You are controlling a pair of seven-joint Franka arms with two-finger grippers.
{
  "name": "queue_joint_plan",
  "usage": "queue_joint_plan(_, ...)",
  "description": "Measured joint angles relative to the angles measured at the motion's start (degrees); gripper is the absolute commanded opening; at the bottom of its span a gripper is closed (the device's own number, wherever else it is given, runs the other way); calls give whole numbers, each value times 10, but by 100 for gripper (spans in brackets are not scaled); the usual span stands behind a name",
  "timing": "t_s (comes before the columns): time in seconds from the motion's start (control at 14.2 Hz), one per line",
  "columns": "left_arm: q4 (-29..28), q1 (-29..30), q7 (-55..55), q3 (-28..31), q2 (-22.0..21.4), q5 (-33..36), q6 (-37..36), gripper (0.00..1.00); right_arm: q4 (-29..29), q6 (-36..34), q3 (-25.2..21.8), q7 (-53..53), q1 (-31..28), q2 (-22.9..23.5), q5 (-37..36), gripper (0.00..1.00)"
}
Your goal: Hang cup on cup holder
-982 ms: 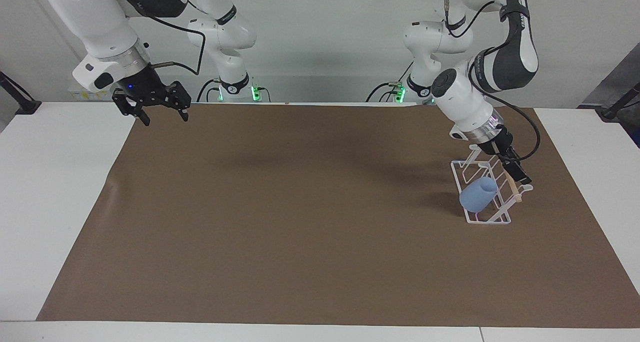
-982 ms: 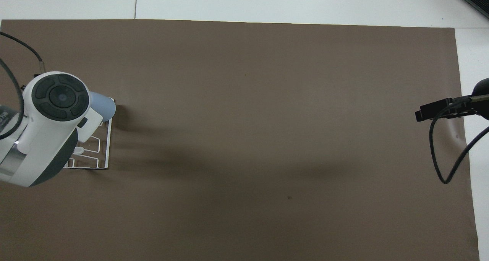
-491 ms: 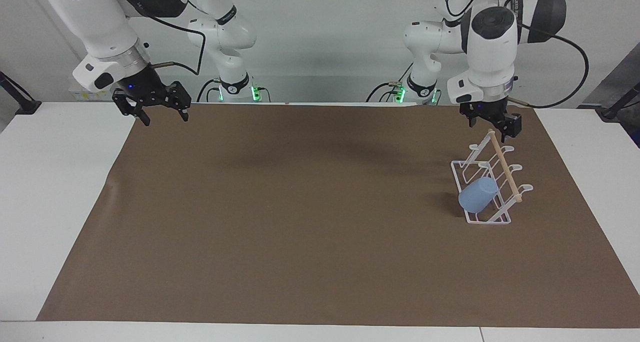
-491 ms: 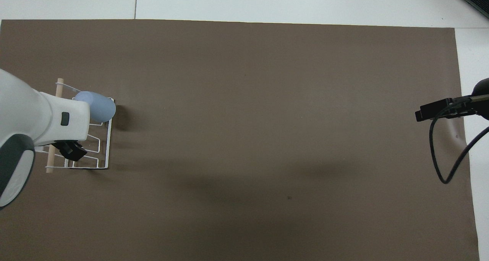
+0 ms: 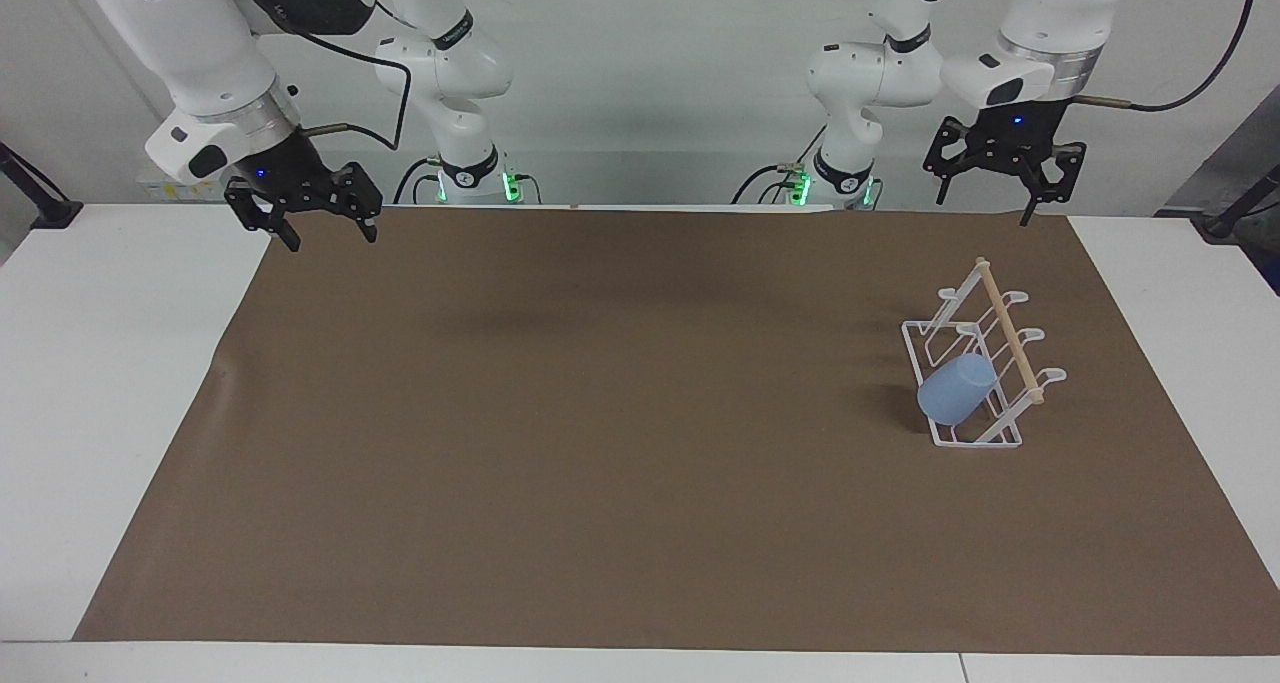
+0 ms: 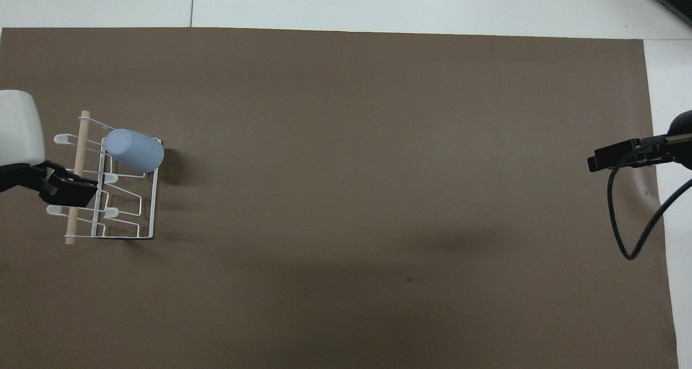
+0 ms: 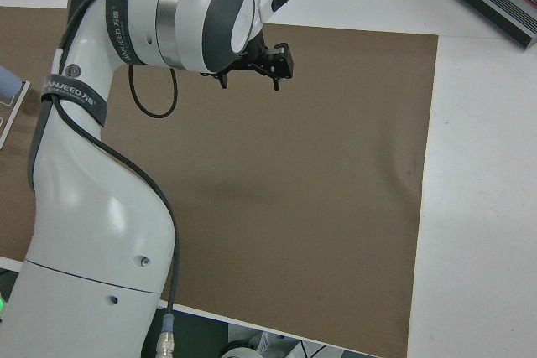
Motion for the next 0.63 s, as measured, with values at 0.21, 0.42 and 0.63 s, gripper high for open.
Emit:
queue_joint_plan(0.21,36,24,-96,0,16,-48,-33,100,0,0,0,0,0,0,0,100)
queue_joint_plan(0.42,43,24,-156,0,23,-77,-44,100,0,0,0,0,0,0,0,100)
queue_joint_plan(0.63,44,26,-184,1,20,-79,-58,100,0,0,0,0,0,0,0,100)
